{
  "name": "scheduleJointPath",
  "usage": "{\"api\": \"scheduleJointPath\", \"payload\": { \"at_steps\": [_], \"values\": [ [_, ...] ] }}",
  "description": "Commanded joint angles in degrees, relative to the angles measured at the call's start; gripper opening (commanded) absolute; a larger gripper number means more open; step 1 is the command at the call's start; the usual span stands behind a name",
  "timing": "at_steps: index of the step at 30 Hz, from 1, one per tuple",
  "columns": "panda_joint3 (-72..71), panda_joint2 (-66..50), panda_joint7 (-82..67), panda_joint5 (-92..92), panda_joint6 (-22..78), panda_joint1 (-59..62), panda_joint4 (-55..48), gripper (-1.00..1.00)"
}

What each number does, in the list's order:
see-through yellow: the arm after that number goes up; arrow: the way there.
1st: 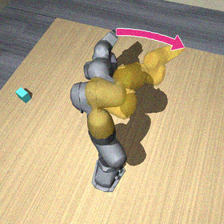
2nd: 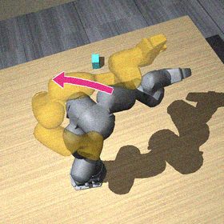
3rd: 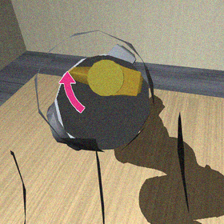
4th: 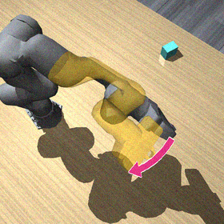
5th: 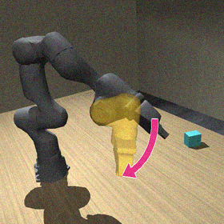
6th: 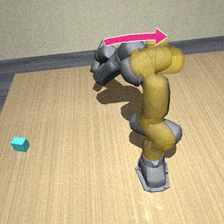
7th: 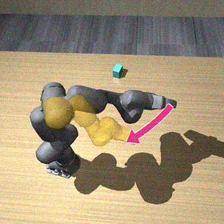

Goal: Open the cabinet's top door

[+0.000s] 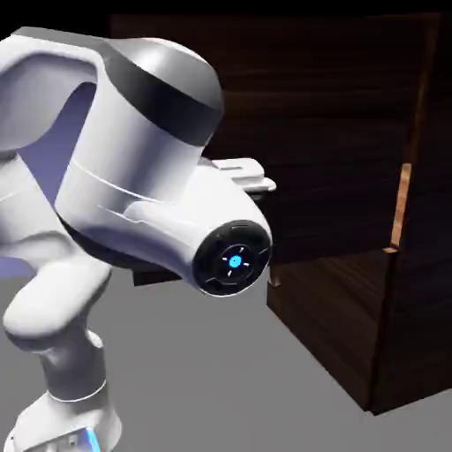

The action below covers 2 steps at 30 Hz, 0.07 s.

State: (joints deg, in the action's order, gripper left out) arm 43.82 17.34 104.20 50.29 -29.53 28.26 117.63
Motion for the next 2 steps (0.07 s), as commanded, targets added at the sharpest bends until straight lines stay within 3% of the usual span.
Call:
{"api": "scheduleJointPath", "payload": {
  "at_steps": [1, 2],
  "values": [
    [1.0, -2.1, -1.6, -0.6, 1.7, -0.8, -2.0, -1.0],
    [1.1, -2.3, -1.8, -0.7, 1.9, -0.8, -2.1, -1.0]
  ]
}}
